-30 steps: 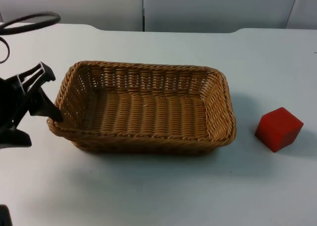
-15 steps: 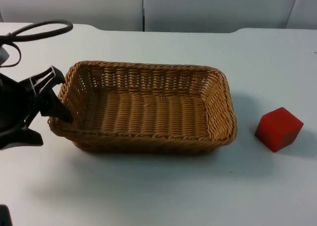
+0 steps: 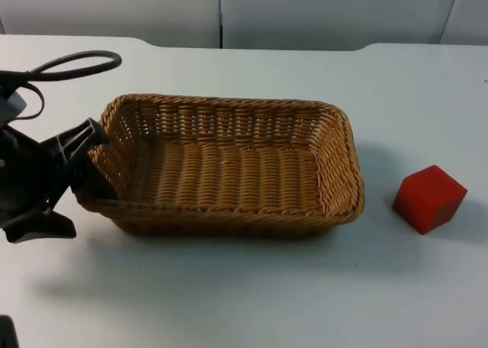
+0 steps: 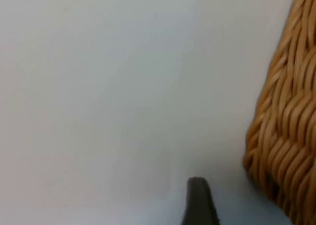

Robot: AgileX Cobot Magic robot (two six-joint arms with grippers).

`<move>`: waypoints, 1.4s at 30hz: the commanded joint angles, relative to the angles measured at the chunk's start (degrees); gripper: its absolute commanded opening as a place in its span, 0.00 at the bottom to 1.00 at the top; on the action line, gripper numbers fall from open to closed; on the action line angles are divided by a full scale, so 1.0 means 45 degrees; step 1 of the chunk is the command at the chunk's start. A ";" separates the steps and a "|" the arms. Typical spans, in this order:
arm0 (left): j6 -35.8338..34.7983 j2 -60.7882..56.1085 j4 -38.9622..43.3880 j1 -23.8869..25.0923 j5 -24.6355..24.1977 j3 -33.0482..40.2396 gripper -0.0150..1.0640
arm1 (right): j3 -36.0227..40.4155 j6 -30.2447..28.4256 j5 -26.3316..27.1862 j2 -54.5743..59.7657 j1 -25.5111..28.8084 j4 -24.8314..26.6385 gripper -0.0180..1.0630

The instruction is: Pick up the basket with the left hand and place the cube into the basket with the right hand.

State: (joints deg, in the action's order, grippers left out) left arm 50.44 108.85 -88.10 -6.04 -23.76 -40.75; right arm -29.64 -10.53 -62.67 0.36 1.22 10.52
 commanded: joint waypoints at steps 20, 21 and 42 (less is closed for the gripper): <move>0.1242 -0.0036 -0.2634 -0.0075 -0.0760 -0.0292 0.01 | 0.0053 0.0010 0.0074 -0.0079 -0.0037 -0.0038 0.01; 0.1010 -0.0276 -0.2634 -0.0075 -0.0611 -0.0292 0.01 | 0.0053 0.0010 0.0074 -0.0079 -0.0037 -0.0038 0.01; -0.3002 -0.3749 -0.2634 -0.0093 0.2729 0.1256 0.01 | 0.0053 0.0010 0.0074 -0.0079 -0.0037 -0.0038 0.01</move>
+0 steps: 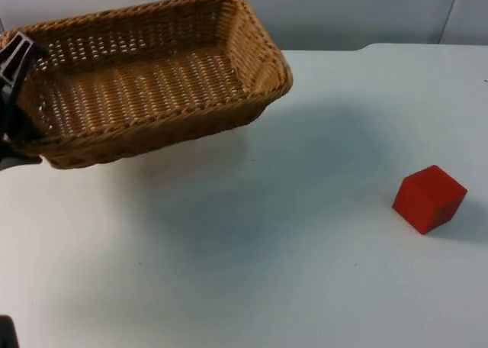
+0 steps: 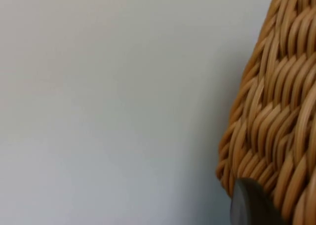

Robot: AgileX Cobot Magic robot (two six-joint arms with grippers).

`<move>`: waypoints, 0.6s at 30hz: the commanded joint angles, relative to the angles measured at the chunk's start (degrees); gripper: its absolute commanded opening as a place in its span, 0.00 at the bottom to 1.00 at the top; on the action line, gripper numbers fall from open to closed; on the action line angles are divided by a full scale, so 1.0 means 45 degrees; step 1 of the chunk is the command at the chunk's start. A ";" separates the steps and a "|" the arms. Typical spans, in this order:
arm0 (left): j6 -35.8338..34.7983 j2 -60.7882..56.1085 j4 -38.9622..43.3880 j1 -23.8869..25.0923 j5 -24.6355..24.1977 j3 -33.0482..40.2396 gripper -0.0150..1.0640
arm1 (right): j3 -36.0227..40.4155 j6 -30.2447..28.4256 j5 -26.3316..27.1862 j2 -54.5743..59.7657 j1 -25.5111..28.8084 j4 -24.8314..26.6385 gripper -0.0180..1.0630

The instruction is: Pick up the basket with the left hand and place the cube into the basket with the right hand.

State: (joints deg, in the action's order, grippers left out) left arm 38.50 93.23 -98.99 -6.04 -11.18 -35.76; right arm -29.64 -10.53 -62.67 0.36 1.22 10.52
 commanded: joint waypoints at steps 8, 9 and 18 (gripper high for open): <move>-0.0961 -0.0302 -0.0213 -0.0093 -0.1811 0.0414 0.01 | 0.0053 0.0010 0.0074 -0.0079 -0.0037 -0.0038 0.01; -0.0961 -0.0302 -0.0213 -0.0093 -0.1811 0.0414 0.01 | 0.0053 0.0010 0.0074 -0.0079 -0.0037 -0.0038 0.01; -0.1799 -0.0848 -0.0213 -0.0602 -0.1564 0.0960 0.01 | 0.0053 0.0010 0.0074 -0.0079 -0.0037 -0.0038 0.01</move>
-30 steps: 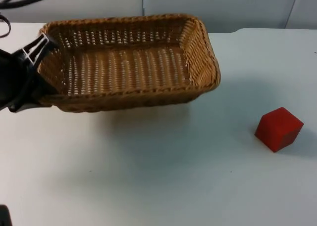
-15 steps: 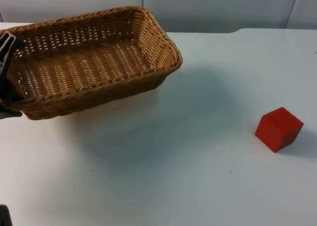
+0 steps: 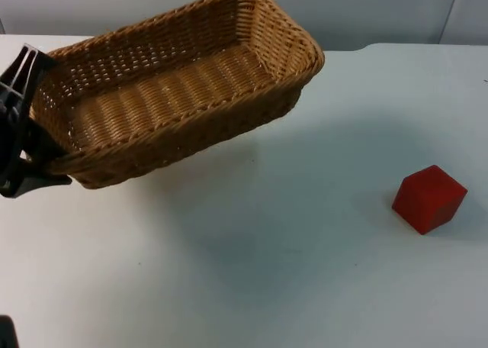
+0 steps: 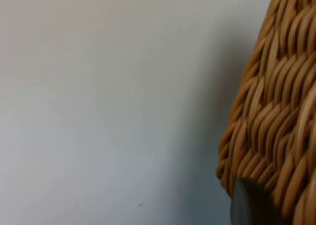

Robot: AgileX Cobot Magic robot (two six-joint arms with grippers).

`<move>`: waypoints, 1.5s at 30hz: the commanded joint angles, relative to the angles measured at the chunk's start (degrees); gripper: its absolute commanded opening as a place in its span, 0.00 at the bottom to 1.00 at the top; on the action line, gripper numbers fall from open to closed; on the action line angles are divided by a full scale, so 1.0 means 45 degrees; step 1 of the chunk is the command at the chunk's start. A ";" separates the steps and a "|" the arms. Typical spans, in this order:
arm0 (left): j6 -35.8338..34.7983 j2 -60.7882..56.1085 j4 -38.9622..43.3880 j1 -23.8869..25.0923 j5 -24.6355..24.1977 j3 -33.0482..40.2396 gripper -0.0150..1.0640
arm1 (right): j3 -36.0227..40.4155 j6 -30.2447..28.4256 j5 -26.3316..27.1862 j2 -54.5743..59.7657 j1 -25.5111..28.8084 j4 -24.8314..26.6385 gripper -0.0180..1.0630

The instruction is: Pick up the basket with the left hand and place the cube into the basket with the right hand.

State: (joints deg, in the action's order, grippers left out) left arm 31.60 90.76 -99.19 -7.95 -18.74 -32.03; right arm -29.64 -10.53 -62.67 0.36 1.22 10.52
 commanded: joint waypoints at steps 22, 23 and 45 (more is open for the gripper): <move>-0.0125 -0.0731 0.0366 -0.0856 0.0475 0.0313 0.01 | 0.0053 0.0010 0.0074 -0.0079 -0.0037 -0.0038 0.01; -0.0125 -0.0731 0.0366 -0.0856 0.0475 0.0313 0.01 | 0.0053 0.0010 0.0074 -0.0079 -0.0037 -0.0038 0.01; -0.0125 -0.0731 0.0366 -0.0856 0.0475 0.0313 0.01 | 0.0053 0.0010 0.0074 -0.0079 -0.0037 -0.0038 0.01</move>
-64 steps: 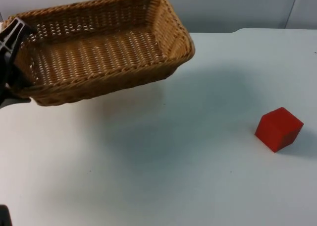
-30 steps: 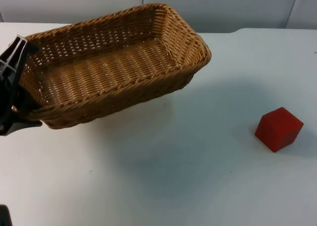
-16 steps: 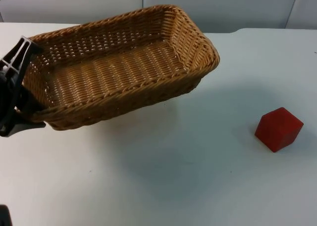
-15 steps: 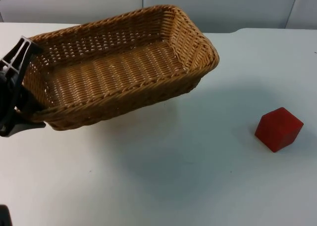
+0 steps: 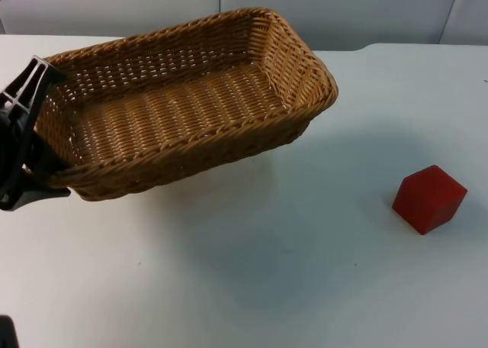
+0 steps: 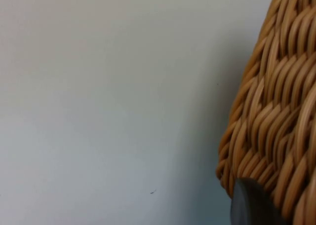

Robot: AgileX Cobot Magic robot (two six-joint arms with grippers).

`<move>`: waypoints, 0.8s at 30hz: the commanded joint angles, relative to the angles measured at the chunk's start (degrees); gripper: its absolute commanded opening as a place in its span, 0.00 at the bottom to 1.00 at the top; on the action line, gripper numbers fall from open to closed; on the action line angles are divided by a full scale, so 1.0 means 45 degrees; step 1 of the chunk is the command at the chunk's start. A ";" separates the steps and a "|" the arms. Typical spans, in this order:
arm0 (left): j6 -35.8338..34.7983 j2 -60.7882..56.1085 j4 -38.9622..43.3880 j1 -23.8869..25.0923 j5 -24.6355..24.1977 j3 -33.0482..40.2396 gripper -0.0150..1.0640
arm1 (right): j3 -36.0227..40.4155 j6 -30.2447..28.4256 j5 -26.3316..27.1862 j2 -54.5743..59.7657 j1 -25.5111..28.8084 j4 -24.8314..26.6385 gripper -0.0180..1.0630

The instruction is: Pick up the basket with the left hand and place the cube into the basket with the right hand.

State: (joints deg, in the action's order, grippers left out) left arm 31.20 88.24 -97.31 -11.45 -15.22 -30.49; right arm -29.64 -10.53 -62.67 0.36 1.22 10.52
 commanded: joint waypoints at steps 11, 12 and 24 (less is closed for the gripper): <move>-0.0037 -0.0172 -0.0052 -0.0077 -0.0307 -0.0029 0.01 | 0.0053 0.0010 0.0097 -0.0079 -0.0037 -0.0038 0.01; -0.0037 -0.0172 -0.0052 -0.0077 -0.0307 -0.0029 0.01 | 0.0053 0.0010 0.0097 -0.0079 -0.0037 -0.0038 0.01; -0.0037 -0.0172 -0.0052 -0.0077 -0.0307 -0.0029 0.01 | 0.0060 0.0591 0.0182 0.3745 -0.0037 -0.0086 0.01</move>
State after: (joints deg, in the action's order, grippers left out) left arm 31.20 88.24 -97.31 -11.45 -15.22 -30.49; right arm -29.64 -7.64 -62.57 16.00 1.22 10.27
